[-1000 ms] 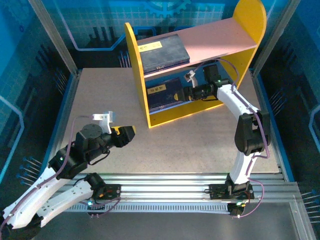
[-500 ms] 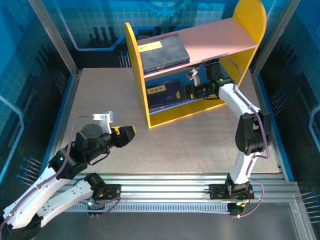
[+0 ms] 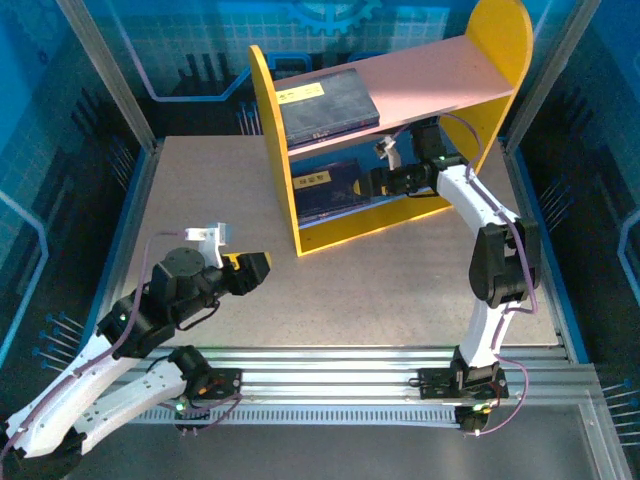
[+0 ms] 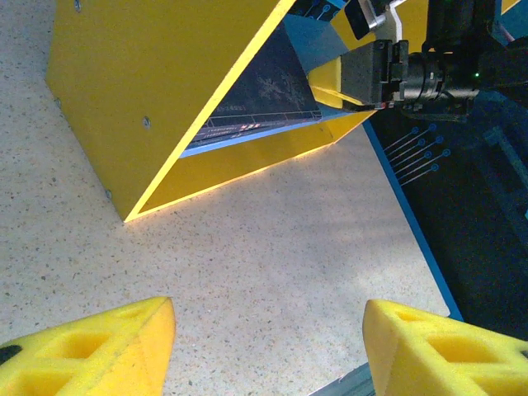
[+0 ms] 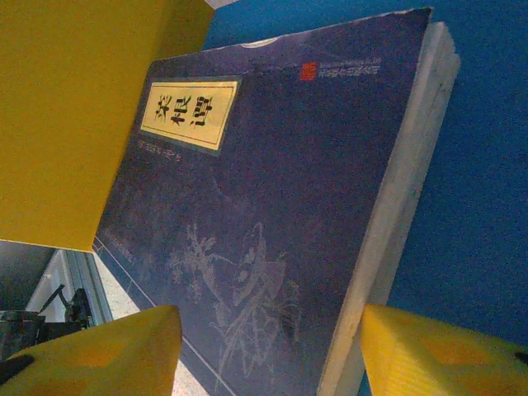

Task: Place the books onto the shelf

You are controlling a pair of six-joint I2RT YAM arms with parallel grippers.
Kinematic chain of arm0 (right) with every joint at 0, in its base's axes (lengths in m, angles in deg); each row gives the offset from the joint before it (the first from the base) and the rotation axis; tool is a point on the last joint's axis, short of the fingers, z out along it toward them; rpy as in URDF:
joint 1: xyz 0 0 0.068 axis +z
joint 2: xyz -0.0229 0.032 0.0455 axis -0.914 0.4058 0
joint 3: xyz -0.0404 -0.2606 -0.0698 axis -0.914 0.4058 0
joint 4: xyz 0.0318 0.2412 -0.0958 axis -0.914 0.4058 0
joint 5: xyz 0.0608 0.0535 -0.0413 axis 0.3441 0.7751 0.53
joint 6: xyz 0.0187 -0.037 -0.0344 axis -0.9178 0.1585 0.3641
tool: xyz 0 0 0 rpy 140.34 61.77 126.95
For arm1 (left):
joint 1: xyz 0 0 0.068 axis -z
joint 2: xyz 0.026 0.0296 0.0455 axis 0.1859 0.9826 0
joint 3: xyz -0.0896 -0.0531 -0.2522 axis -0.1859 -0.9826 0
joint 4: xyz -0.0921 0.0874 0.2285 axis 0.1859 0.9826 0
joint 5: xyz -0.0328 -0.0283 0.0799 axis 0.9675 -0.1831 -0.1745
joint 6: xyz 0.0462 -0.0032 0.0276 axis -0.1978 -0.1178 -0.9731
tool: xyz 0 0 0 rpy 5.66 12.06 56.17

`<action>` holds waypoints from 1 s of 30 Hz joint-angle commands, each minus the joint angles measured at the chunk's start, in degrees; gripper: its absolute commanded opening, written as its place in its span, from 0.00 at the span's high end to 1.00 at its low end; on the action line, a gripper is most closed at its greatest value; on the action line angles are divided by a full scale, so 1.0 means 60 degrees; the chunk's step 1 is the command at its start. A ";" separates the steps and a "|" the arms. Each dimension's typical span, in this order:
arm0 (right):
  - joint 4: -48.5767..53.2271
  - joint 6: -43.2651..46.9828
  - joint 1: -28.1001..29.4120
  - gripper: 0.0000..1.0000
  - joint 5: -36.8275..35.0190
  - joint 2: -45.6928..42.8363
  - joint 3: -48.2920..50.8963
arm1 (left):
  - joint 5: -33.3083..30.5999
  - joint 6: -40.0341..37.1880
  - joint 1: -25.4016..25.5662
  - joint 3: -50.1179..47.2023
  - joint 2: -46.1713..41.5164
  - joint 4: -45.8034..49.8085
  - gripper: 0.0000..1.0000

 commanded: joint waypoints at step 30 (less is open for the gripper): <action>0.0052 -0.0107 0.0077 0.41 0.0563 0.0463 -0.0936 | -0.0006 -0.0195 -0.0068 0.0302 -0.0071 0.0291 0.38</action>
